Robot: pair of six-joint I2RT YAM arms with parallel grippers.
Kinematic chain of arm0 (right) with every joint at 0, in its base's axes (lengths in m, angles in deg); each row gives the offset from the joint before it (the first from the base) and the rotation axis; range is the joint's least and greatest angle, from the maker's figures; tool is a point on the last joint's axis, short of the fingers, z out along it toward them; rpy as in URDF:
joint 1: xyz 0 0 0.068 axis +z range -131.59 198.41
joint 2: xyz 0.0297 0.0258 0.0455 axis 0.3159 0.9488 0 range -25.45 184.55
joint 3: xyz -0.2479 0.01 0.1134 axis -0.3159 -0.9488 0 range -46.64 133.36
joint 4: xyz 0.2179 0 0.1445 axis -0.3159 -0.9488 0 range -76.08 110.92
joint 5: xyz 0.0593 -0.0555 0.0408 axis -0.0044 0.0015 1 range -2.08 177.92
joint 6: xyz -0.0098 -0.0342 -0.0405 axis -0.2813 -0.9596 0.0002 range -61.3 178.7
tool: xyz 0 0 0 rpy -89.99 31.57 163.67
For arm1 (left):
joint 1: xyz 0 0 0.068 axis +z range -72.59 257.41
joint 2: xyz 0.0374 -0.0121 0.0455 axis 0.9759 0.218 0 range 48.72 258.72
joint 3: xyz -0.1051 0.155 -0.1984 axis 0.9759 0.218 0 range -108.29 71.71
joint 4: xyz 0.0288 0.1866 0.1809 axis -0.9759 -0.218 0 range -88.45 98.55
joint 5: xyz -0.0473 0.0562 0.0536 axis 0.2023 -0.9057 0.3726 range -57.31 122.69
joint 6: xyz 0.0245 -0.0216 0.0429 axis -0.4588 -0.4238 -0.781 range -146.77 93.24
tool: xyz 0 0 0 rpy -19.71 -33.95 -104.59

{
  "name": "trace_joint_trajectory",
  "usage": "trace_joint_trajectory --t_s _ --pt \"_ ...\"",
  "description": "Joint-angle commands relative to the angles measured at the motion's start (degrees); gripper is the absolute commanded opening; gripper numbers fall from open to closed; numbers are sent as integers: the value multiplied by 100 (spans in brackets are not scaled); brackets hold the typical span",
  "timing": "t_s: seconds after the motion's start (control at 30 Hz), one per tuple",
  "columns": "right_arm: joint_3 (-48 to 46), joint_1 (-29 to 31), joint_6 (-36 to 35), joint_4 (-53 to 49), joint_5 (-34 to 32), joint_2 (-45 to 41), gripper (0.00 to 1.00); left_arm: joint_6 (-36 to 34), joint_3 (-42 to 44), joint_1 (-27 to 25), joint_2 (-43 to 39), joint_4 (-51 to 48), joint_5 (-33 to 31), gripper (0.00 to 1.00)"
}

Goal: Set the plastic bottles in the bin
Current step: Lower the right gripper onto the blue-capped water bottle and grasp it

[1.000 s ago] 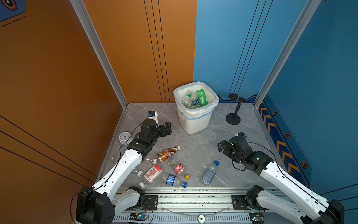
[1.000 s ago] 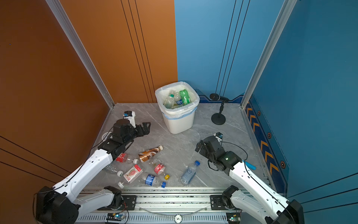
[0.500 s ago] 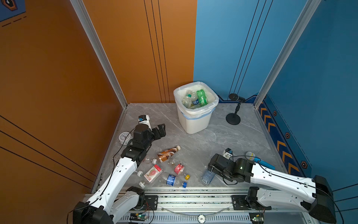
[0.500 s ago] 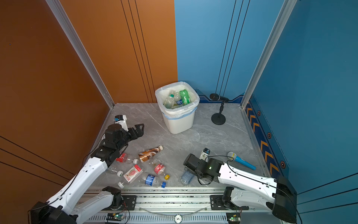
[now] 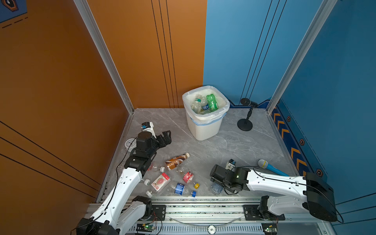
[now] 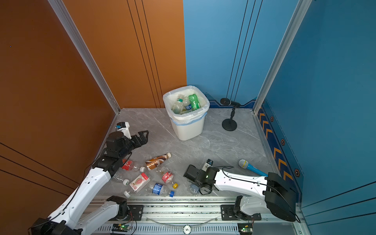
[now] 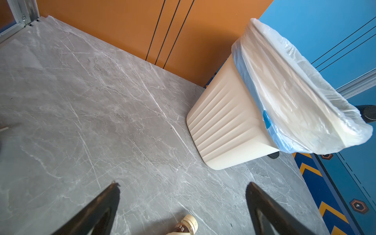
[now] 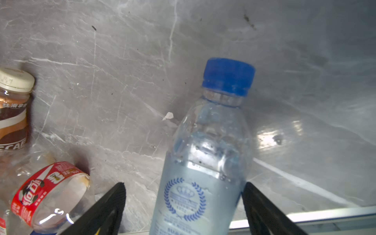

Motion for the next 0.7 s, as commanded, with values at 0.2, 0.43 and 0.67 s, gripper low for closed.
trace_joint_trajectory --t_s 0.2,0.43,0.67 --pt "-51 -303 -84 961 336 644 70 67 117 195 -206 -286 234 98" --pt "257 -466 -477 1051 204 844 57 62 132 287 -293 -412 241 98" --pt "476 -644 -854 950 -67 642 53 104 144 345 -252 -479 282 98"
